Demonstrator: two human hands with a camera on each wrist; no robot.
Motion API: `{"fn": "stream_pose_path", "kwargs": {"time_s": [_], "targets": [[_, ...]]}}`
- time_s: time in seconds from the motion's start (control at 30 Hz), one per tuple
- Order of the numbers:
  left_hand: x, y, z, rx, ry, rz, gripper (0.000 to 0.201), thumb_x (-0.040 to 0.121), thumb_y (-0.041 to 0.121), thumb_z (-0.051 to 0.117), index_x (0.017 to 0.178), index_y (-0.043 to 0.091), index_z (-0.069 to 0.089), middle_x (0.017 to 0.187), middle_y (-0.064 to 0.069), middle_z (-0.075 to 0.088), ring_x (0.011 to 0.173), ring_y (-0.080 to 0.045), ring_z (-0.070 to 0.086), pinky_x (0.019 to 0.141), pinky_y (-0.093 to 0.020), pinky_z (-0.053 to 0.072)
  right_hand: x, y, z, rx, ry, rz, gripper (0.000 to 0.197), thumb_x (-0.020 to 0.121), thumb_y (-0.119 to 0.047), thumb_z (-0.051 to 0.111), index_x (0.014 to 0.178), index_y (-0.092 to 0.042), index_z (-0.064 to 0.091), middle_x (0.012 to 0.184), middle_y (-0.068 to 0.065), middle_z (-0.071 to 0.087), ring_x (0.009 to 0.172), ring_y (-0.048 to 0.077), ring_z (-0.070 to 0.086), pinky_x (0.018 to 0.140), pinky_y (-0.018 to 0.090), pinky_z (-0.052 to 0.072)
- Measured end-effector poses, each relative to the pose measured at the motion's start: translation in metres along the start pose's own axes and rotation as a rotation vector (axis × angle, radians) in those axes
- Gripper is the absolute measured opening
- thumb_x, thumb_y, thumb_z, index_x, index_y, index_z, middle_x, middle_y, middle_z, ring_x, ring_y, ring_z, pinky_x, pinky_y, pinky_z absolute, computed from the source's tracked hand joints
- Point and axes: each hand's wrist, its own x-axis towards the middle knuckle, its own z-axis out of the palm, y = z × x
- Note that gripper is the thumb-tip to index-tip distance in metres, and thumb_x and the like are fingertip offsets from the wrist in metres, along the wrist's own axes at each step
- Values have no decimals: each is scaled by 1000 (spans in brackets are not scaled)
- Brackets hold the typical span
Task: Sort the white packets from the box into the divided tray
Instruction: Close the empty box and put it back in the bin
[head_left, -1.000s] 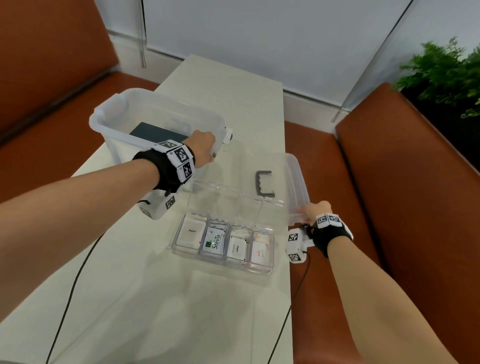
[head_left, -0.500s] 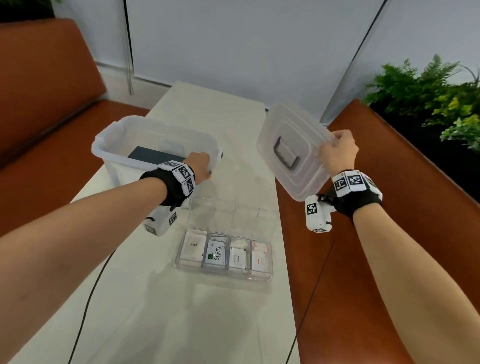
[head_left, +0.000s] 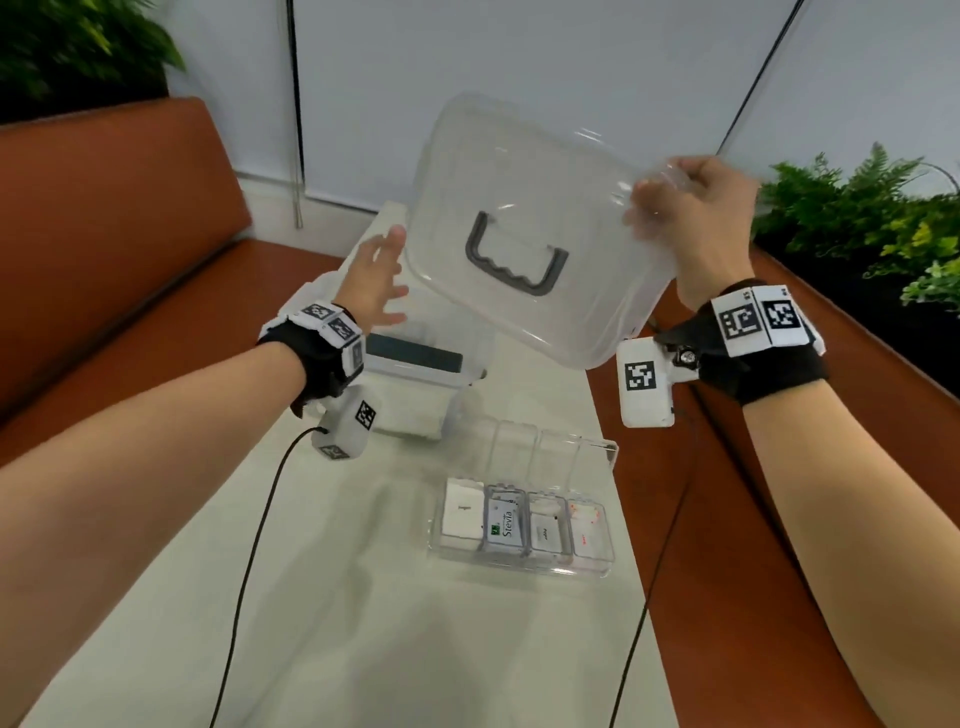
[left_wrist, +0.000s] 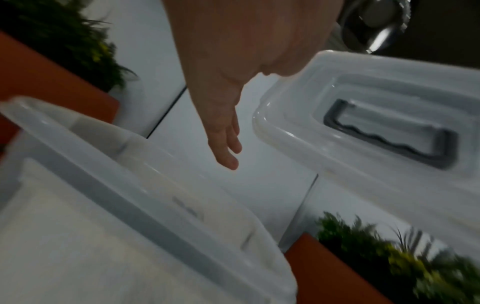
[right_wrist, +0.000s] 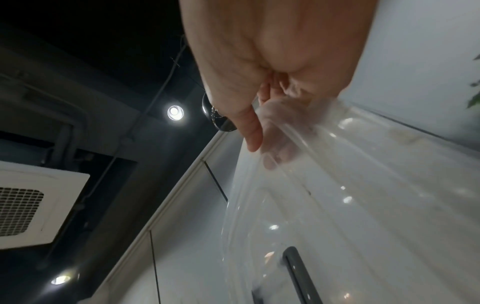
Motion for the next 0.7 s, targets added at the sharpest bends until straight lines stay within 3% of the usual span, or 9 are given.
{"fn": "stream_pose_path", "kwargs": {"time_s": [0.13,0.2,0.27,0.33,0.43,0.5,0.57,0.67,0.7], "targets": [[4,7,-40,-93,-8,-31,93,81,53,70,151,15,22,152,-5,32,128,-31,45,78,-47,59,-5,-5,31,62,-76,1,22,76,-11,75,95,-11,63,89,15,70,69,24,71,59,29,54],[6,9,-63,-159,-49,-22,71,84,45,70,137,9,41,138,-9,47,114,-28,61,73,-43,60,-6,-4,49,40,-98,-3,26,76,-17,76,99,-12,64,100,20,69,80,30,71,63,30,55],[6,11,-85,-200,-80,12,35,88,41,66,104,13,53,105,-6,60,92,-21,70,68,-39,60,-5,-2,64,18,-103,-19,30,78,-22,75,104,-13,63,101,19,68,85,30,70,68,34,57],[7,13,-104,-247,-86,16,30,89,39,64,98,13,51,88,-1,58,85,-18,66,67,-38,58,-4,2,78,-72,-81,-10,37,82,-33,71,114,-18,58,105,13,66,90,26,68,76,36,57],[12,16,-118,-310,-24,-50,22,93,33,59,93,14,48,78,1,57,78,-17,64,61,-39,59,-14,17,96,-138,-135,193,59,87,-39,65,135,-18,39,112,3,55,89,17,60,71,31,52],[16,18,-121,-332,13,-109,25,96,29,56,112,11,48,78,0,55,81,-18,63,60,-43,59,-29,31,107,-91,-279,399,65,89,-33,64,141,-12,31,117,7,51,90,21,61,65,33,53],[20,18,-123,-298,34,-183,41,97,25,54,133,8,40,82,-2,55,83,-19,62,67,-47,59,-41,47,116,13,-370,519,54,93,-22,59,137,-1,35,106,14,56,82,25,66,61,36,54],[23,14,-122,-128,68,-237,21,99,20,52,111,2,52,96,-10,58,81,-22,61,56,-40,57,-48,71,129,3,-291,602,44,94,-14,56,131,5,40,93,16,55,67,24,60,61,36,51],[26,10,-122,-55,97,-242,25,99,20,53,114,0,53,103,-13,58,83,-24,60,61,-40,57,-49,78,133,-29,-269,630,41,94,-13,57,127,6,44,88,16,54,63,23,57,59,35,49]]}}
